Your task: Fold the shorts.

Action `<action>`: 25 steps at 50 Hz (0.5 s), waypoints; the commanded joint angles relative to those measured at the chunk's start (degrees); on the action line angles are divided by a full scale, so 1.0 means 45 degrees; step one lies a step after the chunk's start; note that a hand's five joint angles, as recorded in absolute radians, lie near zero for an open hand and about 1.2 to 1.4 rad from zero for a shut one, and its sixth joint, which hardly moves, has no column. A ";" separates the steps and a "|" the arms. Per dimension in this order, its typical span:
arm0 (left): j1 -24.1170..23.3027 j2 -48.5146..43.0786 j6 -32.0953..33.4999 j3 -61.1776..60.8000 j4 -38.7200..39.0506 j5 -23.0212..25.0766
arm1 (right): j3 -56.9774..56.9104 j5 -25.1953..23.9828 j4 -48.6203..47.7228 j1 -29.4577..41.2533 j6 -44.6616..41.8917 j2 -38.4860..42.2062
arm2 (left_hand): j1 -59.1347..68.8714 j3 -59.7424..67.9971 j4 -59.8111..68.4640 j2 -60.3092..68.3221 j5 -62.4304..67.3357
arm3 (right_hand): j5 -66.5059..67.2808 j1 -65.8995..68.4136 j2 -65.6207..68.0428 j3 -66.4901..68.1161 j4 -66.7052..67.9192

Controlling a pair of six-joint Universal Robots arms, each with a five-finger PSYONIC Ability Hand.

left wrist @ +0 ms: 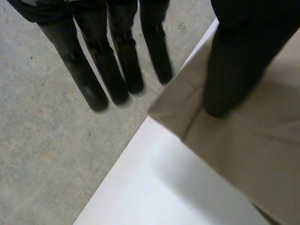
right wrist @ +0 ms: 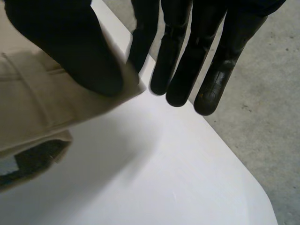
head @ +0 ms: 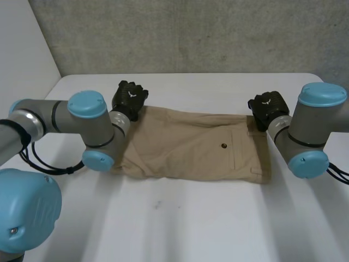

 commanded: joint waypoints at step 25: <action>-0.0738 0.8376 -0.3397 -0.9246 0.1345 -0.0069 | 0.7321 -0.0282 0.1279 -0.0195 0.3331 -0.6453 | -0.8096 -0.8994 -0.8986 -0.9016 -0.8727 | -0.9338 -0.6736 -0.9326 -0.9390 -0.9597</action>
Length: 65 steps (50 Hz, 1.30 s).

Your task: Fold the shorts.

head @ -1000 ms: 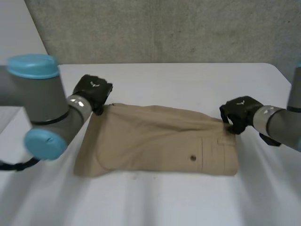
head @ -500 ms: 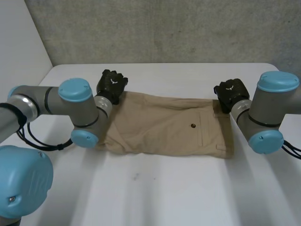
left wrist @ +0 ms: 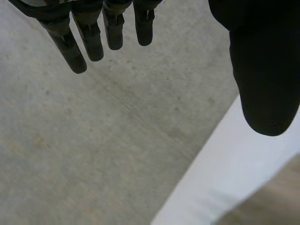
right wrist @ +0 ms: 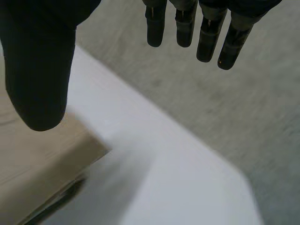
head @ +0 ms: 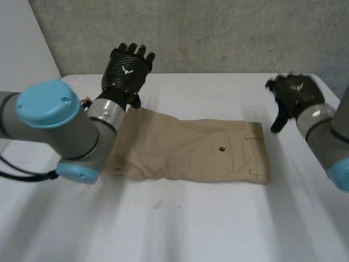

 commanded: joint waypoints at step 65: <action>0.1032 0.5547 -0.4811 -0.6545 -0.3600 -0.0018 | -0.2552 -0.4303 0.1178 0.3224 -0.4318 0.2443 | -0.0311 -0.0433 -0.0336 -0.0269 -0.0570 | 1.4809 1.5258 1.5024 1.5127 1.4911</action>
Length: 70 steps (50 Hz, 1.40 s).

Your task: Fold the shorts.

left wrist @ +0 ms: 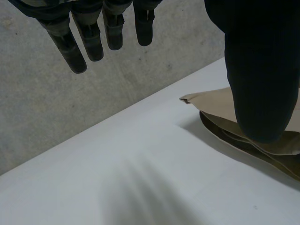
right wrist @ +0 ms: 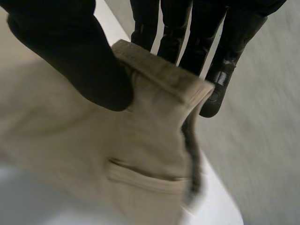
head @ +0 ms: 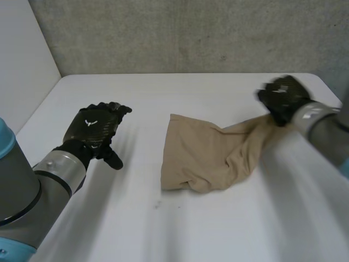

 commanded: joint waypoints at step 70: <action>-0.2894 -0.6690 -0.1366 0.6630 -0.4726 -0.2333 | -0.2047 0.0029 0.3018 0.1164 0.3764 0.3162 | -0.0310 -0.0433 -0.0335 -0.0269 -0.0571 | -1.2087 -0.9821 -1.2566 -1.2617 -1.2962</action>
